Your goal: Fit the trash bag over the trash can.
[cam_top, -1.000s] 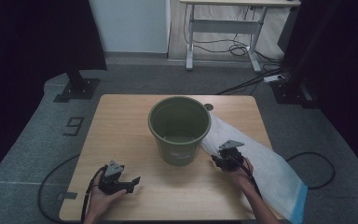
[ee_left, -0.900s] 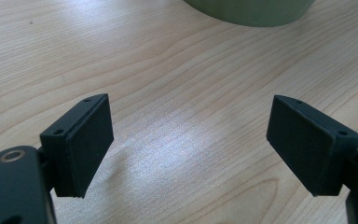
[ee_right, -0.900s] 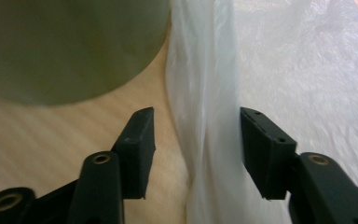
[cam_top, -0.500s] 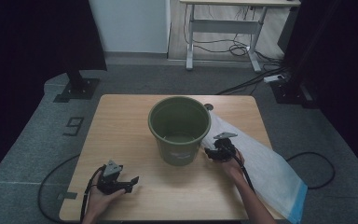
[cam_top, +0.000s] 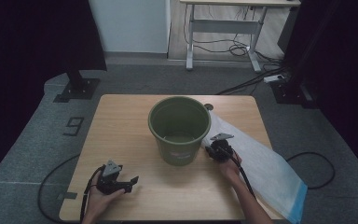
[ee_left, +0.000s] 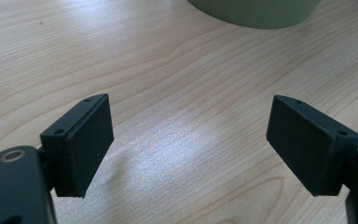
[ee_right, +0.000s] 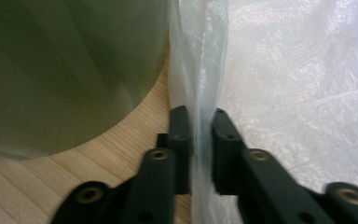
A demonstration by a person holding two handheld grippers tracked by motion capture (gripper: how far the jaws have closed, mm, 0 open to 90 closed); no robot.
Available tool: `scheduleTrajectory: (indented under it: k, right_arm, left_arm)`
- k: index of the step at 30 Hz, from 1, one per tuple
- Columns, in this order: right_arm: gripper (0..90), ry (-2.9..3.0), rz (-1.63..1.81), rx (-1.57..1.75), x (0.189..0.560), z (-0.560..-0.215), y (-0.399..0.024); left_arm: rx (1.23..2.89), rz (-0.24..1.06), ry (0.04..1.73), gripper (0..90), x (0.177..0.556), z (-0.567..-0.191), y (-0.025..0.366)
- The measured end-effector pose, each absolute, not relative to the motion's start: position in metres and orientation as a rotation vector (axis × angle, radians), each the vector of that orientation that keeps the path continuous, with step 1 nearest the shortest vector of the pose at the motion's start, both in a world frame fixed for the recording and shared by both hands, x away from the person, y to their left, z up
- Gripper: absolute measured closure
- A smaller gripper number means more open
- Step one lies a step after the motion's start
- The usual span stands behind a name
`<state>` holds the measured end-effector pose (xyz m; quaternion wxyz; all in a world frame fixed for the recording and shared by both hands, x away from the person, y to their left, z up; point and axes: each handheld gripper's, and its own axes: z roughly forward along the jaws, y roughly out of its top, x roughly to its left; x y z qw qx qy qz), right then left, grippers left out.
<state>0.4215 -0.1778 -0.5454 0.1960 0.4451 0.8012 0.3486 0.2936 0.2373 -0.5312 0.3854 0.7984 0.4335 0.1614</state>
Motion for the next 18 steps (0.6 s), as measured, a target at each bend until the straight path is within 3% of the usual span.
scheduleTrajectory:
  k: [3,8,18]
  right_arm:
    - [87.9,2.241,0.994,1.261,0.423,-0.546,-0.179]
    - [88.5,2.221,1.051,1.28,0.423,-0.542,-0.186]
    - [88.6,2.067,1.327,1.303,0.418,-0.502,-0.215]
  left_arm:
    - [2.038,0.411,1.102,14.4,0.294,-0.531,0.237]
    - [2.031,0.412,1.107,14.4,0.294,-0.531,0.238]
    - [2.027,0.411,1.111,14.5,0.294,-0.531,0.239]
